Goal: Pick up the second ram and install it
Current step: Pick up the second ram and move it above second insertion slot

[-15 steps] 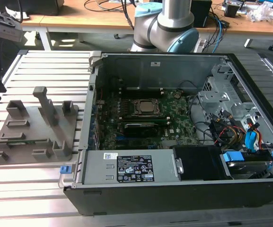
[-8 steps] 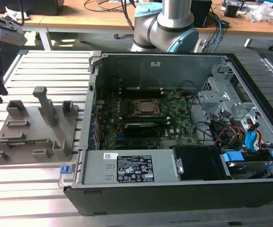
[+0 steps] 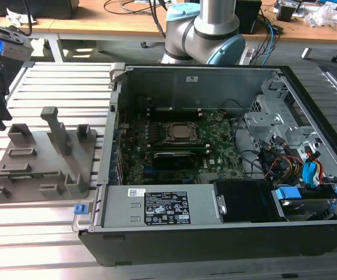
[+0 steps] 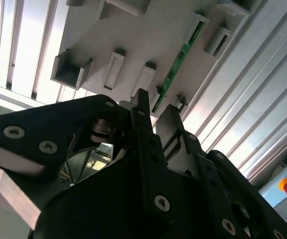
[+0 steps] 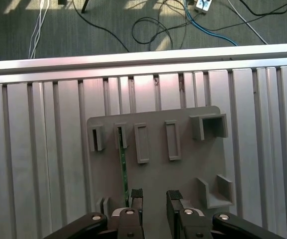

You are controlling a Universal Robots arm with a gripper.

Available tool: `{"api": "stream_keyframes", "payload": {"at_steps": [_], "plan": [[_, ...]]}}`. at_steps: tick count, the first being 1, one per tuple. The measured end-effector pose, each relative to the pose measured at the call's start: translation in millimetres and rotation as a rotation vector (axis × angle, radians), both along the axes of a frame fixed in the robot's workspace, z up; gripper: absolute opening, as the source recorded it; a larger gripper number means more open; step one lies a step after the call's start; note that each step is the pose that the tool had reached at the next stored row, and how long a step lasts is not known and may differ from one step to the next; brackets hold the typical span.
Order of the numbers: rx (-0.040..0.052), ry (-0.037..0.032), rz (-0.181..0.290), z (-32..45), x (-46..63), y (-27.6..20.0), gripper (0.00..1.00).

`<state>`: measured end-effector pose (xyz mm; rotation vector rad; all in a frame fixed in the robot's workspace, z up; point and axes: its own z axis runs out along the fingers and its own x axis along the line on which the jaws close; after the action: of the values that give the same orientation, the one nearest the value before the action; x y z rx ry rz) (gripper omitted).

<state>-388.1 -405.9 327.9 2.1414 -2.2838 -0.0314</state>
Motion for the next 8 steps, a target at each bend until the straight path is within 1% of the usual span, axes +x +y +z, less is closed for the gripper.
{"api": "stream_keyframes", "payload": {"at_steps": [8], "plan": [[0.0000, 0.0000, 0.000, -7.5, 0.0, 0.0, 0.33]]}}
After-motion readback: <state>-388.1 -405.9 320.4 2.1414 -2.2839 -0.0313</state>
